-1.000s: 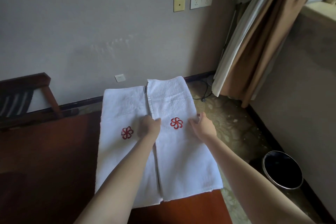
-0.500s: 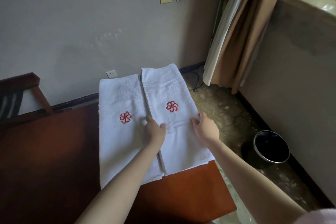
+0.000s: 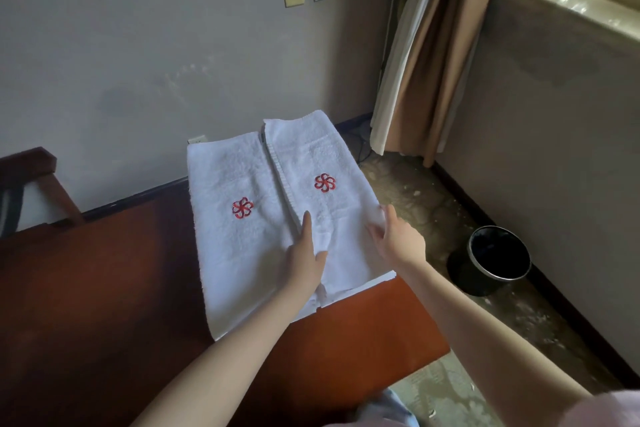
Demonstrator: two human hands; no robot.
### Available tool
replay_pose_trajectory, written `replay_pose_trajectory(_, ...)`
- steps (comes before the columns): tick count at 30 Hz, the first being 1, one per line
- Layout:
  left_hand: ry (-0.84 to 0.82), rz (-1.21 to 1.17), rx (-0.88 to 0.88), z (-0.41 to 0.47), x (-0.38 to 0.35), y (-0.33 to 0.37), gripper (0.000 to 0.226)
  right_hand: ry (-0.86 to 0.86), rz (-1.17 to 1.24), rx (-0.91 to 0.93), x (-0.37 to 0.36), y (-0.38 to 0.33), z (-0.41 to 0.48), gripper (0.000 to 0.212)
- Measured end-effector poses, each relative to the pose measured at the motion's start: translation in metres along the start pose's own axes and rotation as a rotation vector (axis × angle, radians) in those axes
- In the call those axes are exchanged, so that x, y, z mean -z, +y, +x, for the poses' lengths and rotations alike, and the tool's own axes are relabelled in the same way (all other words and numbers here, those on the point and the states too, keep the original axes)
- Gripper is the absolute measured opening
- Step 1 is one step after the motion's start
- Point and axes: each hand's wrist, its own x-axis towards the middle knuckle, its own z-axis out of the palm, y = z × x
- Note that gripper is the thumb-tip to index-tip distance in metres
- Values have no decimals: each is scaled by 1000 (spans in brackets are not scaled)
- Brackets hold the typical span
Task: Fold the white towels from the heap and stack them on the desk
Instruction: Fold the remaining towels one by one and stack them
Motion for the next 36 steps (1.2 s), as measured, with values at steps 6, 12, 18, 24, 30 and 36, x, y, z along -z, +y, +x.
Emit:
replay_pose_trajectory(6, -98, 327, -75, -9, 1, 6, 46, -18, -121, -65, -3, 3, -19, 53)
replay_pose_trajectory(12, -3, 596, -281, -21, 5, 2, 37, -81, -268, 121, -5, 8, -43, 53)
replay_pose_trajectory(18, -68, 663, -317, -26, 6, -10, 55, -111, -276, 46, 2, 3, -61, 56)
replay_pose_trajectory(24, 118, 355, -389, -31, 40, -7, 38, 47, -176, 91, 22, -33, -63, 55)
replay_pose_trajectory(30, 193, 140, -314, -31, 70, -9, 27, -17, 98, 213, 46, -77, -52, 28)
replay_pose_trajectory(36, 169, -11, -171, -34, 94, -29, 20, -181, 84, 308, 58, -106, -44, 25)
